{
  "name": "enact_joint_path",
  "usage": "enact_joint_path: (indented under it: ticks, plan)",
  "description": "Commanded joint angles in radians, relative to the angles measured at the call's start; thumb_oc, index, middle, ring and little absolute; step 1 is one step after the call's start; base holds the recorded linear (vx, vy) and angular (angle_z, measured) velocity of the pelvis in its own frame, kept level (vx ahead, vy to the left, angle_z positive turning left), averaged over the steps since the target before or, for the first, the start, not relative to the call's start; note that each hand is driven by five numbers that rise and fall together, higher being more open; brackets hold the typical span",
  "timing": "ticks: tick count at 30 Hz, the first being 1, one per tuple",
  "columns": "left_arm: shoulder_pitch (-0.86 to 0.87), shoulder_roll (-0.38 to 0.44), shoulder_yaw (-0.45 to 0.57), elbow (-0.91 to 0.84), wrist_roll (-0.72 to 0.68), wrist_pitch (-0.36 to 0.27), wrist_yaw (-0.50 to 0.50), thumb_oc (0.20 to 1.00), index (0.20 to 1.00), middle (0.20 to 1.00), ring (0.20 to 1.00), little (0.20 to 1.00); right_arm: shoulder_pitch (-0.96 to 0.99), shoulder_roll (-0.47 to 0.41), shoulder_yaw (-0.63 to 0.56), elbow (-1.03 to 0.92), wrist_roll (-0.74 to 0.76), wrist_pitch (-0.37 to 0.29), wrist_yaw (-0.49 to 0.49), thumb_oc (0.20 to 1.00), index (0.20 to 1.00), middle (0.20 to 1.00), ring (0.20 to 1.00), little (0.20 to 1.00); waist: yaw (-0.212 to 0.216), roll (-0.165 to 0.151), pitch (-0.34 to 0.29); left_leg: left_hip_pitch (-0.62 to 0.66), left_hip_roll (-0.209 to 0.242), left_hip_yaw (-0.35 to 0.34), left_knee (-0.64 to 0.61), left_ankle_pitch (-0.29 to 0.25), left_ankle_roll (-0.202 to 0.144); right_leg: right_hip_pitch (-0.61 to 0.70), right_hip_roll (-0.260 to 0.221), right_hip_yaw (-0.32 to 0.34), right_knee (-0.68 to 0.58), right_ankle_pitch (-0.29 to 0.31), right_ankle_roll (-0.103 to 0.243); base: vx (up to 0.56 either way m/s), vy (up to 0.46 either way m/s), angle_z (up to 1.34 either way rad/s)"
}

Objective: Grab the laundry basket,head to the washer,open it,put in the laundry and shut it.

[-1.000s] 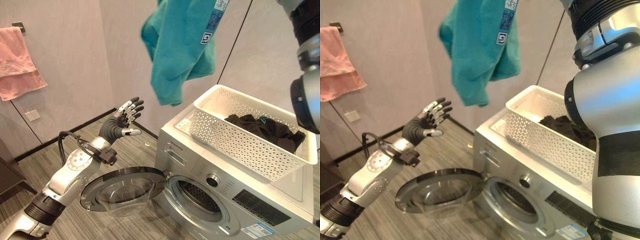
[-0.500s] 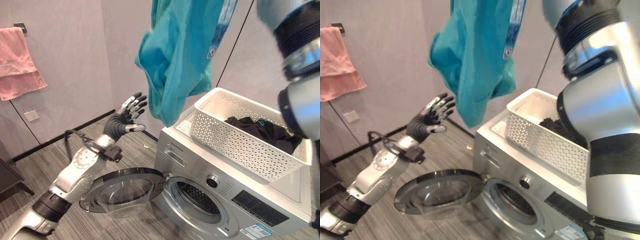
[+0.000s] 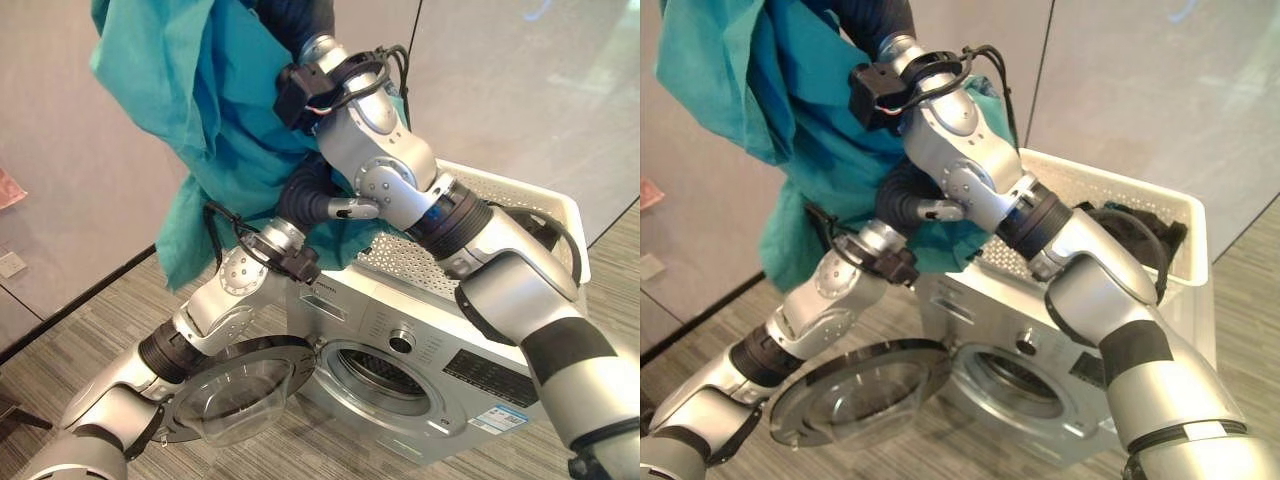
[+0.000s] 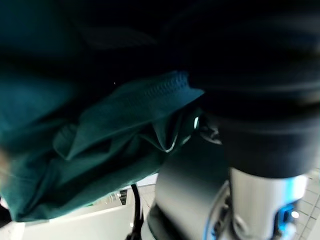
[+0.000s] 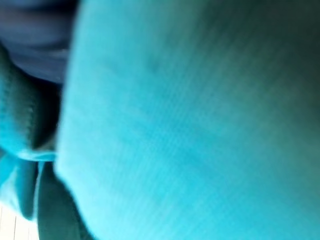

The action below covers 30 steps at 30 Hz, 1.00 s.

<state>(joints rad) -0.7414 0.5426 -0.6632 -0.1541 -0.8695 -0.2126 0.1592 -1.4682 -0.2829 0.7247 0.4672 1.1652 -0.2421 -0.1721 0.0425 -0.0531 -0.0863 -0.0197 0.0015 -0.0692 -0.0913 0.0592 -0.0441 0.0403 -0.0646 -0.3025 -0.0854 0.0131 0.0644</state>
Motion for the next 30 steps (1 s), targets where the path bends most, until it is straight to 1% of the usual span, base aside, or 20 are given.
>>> enact_joint_path:
  ticks: [1, 4, 7, 11, 13, 14, 17, 18, 21, 23, 25, 26, 30]
  plan:
    - [-0.107, -0.02, 0.035, 0.033, -0.03, -0.066, 0.021, 1.0, 1.0, 1.0, 1.0, 1.0, -0.12, -0.002, -0.002, 0.077, 0.038, -0.051, -0.005, 0.2, 0.2, 0.2, 0.2, 0.2, 0.014, -0.044, -0.021, -0.001, -0.004, 0.04, 0.004, 0.006, -0.03, 0.036, -0.018, 0.042, 0.001, 0.032, 0.036, 0.0, -0.002, -0.04]
    - [-0.086, -0.014, 0.04, 0.029, -0.029, -0.062, 0.013, 1.0, 1.0, 1.0, 1.0, 1.0, -0.136, -0.014, -0.012, 0.087, 0.043, -0.058, -0.002, 0.2, 0.2, 0.2, 0.2, 0.2, 0.014, -0.046, -0.021, -0.001, -0.003, 0.045, 0.004, 0.004, -0.03, 0.034, -0.018, 0.05, -0.001, 0.032, 0.035, 0.0, -0.005, -0.03]
    - [-0.03, 0.008, 0.046, 0.004, -0.035, -0.051, -0.007, 1.0, 1.0, 1.0, 1.0, 1.0, -0.177, -0.042, -0.013, 0.106, 0.027, -0.064, -0.009, 0.2, 0.2, 0.2, 0.2, 0.2, 0.013, -0.05, -0.02, -0.001, -0.001, 0.049, 0.004, 0.003, -0.029, 0.031, -0.016, 0.056, -0.002, 0.033, 0.034, 0.0, 0.0, 0.0]
    - [0.048, 0.047, 0.059, -0.046, -0.032, -0.036, -0.039, 1.0, 1.0, 1.0, 1.0, 1.0, -0.243, -0.085, -0.023, 0.185, 0.006, -0.071, -0.028, 0.2, 0.2, 0.2, 0.2, 0.2, 0.014, -0.054, -0.024, 0.0, 0.0, 0.051, 0.004, 0.0, -0.028, 0.03, -0.015, 0.058, -0.002, 0.034, 0.036, 0.01, -0.003, -0.03]
    - [0.108, 0.084, 0.098, -0.1, -0.015, -0.031, -0.056, 1.0, 1.0, 1.0, 1.0, 1.0, -0.299, -0.103, -0.035, 0.282, 0.009, -0.075, -0.034, 0.2, 0.2, 0.2, 0.2, 0.2, 0.017, -0.058, -0.026, 0.001, 0.002, 0.052, 0.004, -0.002, -0.028, 0.028, -0.015, 0.06, -0.002, 0.034, 0.036, 0.01, -0.004, -0.02]
    - [0.179, 0.116, 0.138, -0.143, -0.011, -0.03, -0.079, 1.0, 1.0, 1.0, 1.0, 1.0, -0.364, -0.136, -0.038, 0.376, 0.007, -0.078, -0.039, 0.2, 0.2, 0.2, 0.2, 0.2, 0.022, -0.064, -0.029, -0.001, 0.003, 0.051, 0.004, -0.004, -0.028, 0.025, -0.012, 0.062, -0.002, 0.032, 0.037, 0.01, -0.006, -0.04]
    - [0.217, 0.136, 0.16, -0.162, -0.005, -0.026, -0.087, 1.0, 1.0, 1.0, 1.0, 1.0, -0.392, -0.148, -0.036, 0.411, 0.01, -0.078, -0.034, 0.2, 0.2, 0.2, 0.2, 0.2, 0.022, -0.065, -0.029, -0.003, 0.003, 0.051, 0.004, -0.004, -0.028, 0.023, -0.011, 0.063, -0.002, 0.032, 0.038, 0.0, -0.001, -0.01]
    - [0.276, 0.165, 0.198, -0.201, 0.005, -0.024, -0.101, 1.0, 1.0, 1.0, 1.0, 1.0, -0.42, -0.171, -0.033, 0.442, 0.017, -0.084, -0.032, 0.2, 0.2, 0.2, 0.2, 0.2, 0.028, -0.068, -0.029, -0.005, 0.003, 0.05, 0.004, -0.004, -0.028, 0.021, -0.01, 0.062, -0.002, 0.031, 0.038, 0.0, 0.0, 0.0]
    - [0.372, 0.212, 0.261, -0.247, 0.014, -0.025, -0.127, 1.0, 1.0, 1.0, 1.0, 1.0, -0.447, -0.204, -0.024, 0.483, 0.022, -0.087, -0.025, 0.2, 0.2, 0.2, 0.2, 0.2, 0.038, -0.072, -0.028, -0.009, 0.004, 0.046, 0.004, -0.005, -0.027, 0.018, -0.008, 0.061, -0.002, 0.031, 0.039, 0.0, -0.006, -0.03]
    - [0.435, 0.233, 0.306, -0.259, 0.021, -0.023, -0.131, 1.0, 1.0, 1.0, 1.0, 1.0, -0.452, -0.222, -0.018, 0.484, 0.022, -0.087, -0.016, 0.2, 0.2, 0.2, 0.2, 0.2, 0.04, -0.073, -0.026, -0.01, 0.006, 0.045, 0.004, -0.004, -0.026, 0.017, -0.007, 0.061, -0.002, 0.03, 0.039, 0.0, -0.01, 0.04]
    - [0.473, 0.237, 0.328, -0.259, 0.019, -0.02, -0.134, 1.0, 1.0, 1.0, 1.0, 1.0, -0.449, -0.226, -0.017, 0.475, 0.024, -0.088, -0.014, 0.2, 0.2, 0.2, 0.2, 0.2, 0.039, -0.072, -0.026, -0.01, 0.006, 0.045, 0.004, -0.004, -0.025, 0.017, -0.007, 0.062, -0.002, 0.031, 0.039, 0.0, -0.004, 0.02]
    - [0.525, 0.232, 0.349, -0.229, 0.004, -0.009, -0.135, 1.0, 1.0, 1.0, 1.0, 1.0, -0.43, -0.228, -0.019, 0.44, 0.035, -0.095, -0.004, 0.2, 0.2, 0.2, 0.2, 0.2, 0.035, -0.072, -0.022, -0.009, 0.009, 0.049, 0.004, -0.004, -0.025, 0.015, -0.005, 0.068, -0.002, 0.032, 0.037, 0.0, 0.0, 0.0]
    - [0.541, 0.215, 0.356, -0.169, 0.017, -0.004, -0.116, 1.0, 1.0, 1.0, 1.0, 1.0, -0.399, -0.218, -0.023, 0.359, 0.049, -0.106, 0.003, 0.2, 0.2, 0.2, 0.2, 0.2, 0.029, -0.073, -0.02, -0.009, 0.012, 0.052, 0.004, -0.003, -0.024, 0.013, -0.003, 0.071, -0.002, 0.034, 0.036, 0.0, 0.0, 0.0]
